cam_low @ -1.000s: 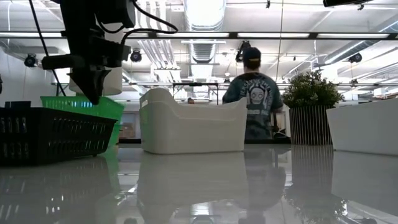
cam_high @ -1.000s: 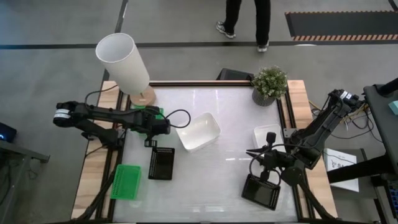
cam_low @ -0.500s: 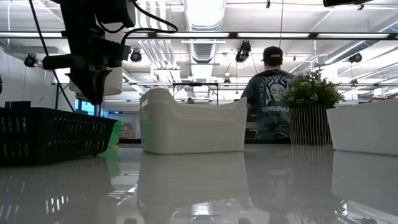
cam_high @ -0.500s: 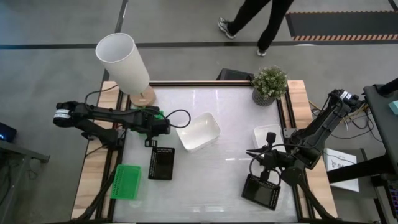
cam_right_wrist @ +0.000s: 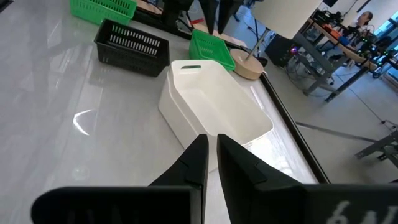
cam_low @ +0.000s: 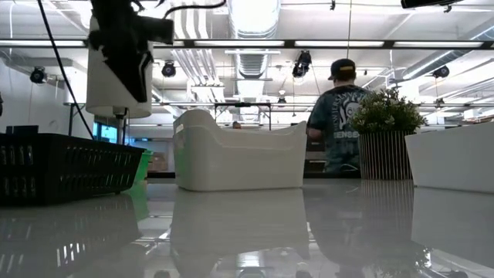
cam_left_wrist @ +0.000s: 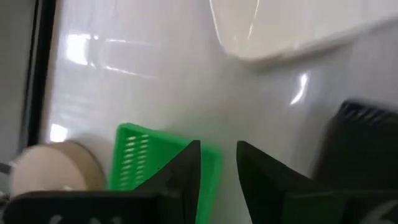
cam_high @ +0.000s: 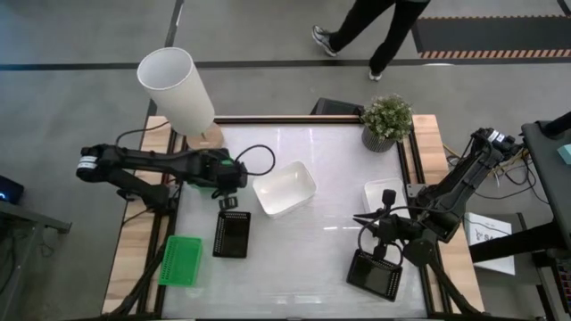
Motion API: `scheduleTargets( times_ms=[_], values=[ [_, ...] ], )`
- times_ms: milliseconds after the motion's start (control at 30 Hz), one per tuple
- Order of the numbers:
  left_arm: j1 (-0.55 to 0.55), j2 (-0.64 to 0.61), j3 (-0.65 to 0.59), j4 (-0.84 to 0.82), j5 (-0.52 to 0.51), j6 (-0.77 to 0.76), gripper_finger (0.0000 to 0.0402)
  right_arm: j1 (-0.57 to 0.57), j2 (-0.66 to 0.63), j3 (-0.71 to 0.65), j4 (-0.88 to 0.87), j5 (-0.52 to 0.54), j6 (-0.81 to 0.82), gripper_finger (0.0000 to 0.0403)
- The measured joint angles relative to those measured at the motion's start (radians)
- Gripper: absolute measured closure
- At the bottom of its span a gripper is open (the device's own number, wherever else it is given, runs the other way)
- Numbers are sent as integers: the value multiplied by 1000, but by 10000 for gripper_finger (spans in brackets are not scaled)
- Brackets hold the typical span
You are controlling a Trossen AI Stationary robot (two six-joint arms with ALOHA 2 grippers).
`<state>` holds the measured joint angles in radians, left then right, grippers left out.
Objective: Stack baskets by color
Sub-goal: Stack the left black bin on top of the black bin
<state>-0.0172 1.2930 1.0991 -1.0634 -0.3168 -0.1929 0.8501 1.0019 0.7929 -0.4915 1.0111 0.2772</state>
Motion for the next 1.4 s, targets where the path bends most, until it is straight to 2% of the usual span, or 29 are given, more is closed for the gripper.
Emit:
scheduleTargets(
  times_ms=[100, 367, 600, 867, 1133, 1400],
  values=[
    [-6, 0, 22, 0, 42, -145, 314, 0, 0, 0, -1, 0, -1, 376],
    [-52, 0, 21, -1, 257, -552, 315, 0, 0, 0, -1, 2, -86, 376],
    [-172, 0, 15, 1, 286, -829, 316, 0, 0, 0, -6, 2, -135, 376],
    [-319, 0, -59, -9, 289, -1132, 316, 0, 0, 0, -10, -13, -174, 376],
    [-371, 14, -140, -20, 289, -1261, 316, 0, 0, 0, -19, -24, -174, 376],
    [-371, 73, -178, -18, 311, -1262, 316, 0, 0, 0, -19, -24, -148, 376]
  ],
)
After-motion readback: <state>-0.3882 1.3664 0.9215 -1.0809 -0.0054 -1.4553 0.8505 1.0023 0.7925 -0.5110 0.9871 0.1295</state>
